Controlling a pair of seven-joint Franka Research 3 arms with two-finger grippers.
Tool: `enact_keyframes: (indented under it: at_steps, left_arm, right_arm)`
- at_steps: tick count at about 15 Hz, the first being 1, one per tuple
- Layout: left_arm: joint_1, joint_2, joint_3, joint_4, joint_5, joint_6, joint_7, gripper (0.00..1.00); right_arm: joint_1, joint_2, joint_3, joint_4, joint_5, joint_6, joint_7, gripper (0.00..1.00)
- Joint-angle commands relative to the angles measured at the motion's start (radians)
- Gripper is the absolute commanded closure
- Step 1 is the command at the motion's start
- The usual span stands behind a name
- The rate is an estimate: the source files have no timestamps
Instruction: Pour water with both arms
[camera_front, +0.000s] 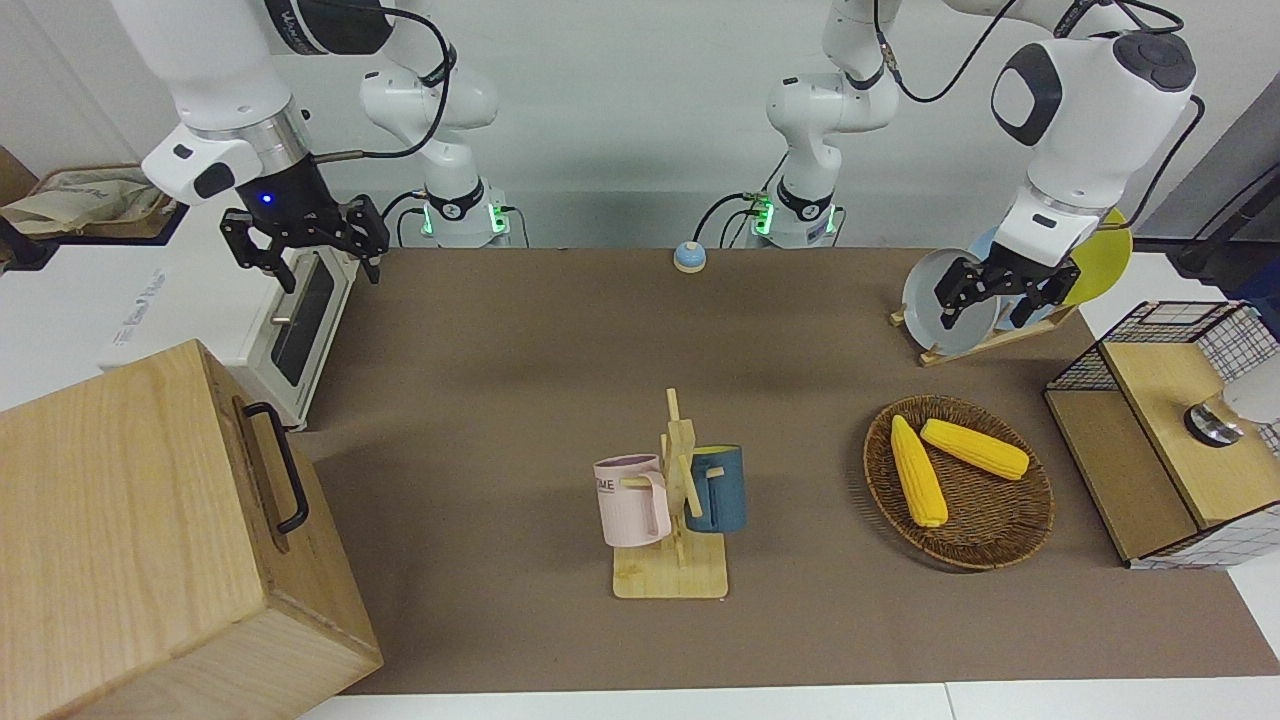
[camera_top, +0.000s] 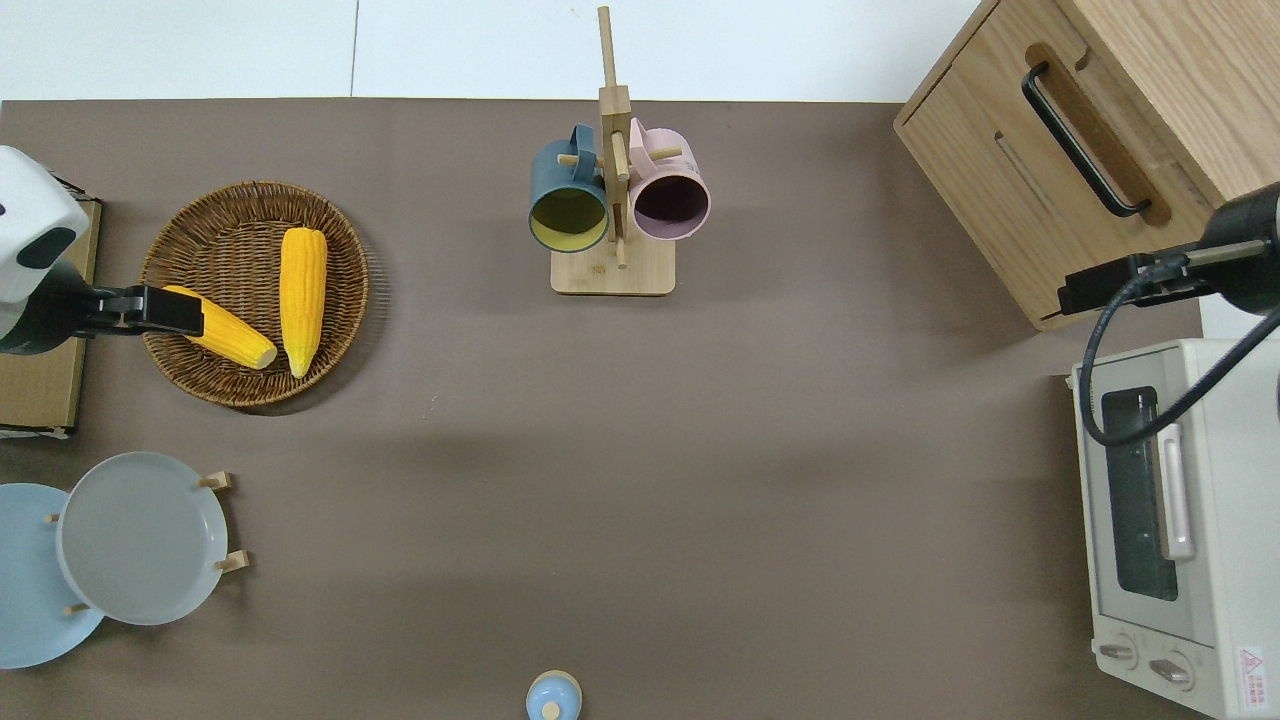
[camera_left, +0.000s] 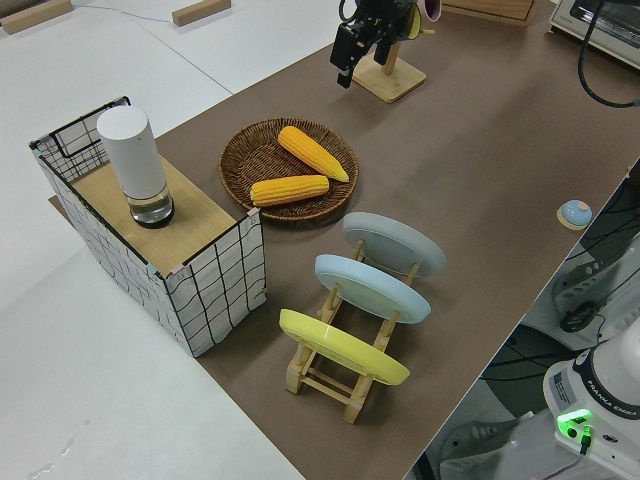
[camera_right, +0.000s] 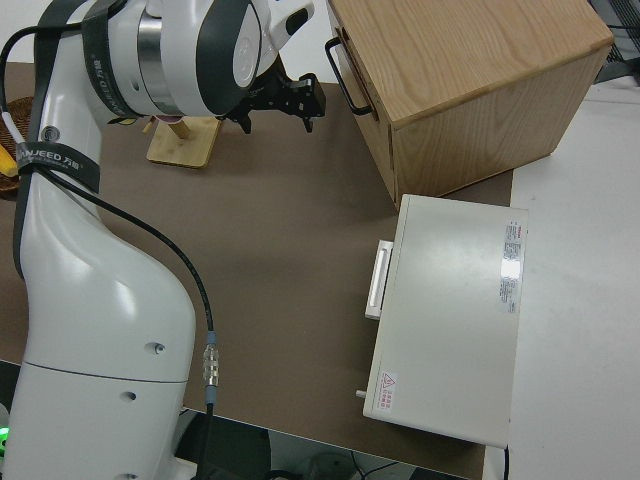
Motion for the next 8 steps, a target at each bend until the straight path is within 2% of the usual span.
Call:
enact_keyframes:
  at_steps: [1, 8]
  left_arm:
    - [-0.006, 0.015, -0.002, 0.007, 0.020, 0.008, 0.020, 0.00]
    - [0.002, 0.012, 0.001, 0.009, 0.021, 0.008, 0.038, 0.00]
  right_arm:
    - [-0.009, -0.009, 0.018, -0.002, 0.016, -0.001, -0.016, 0.013]
    - [-0.016, -0.018, 0.015, -0.004, 0.015, -0.006, -0.016, 0.013]
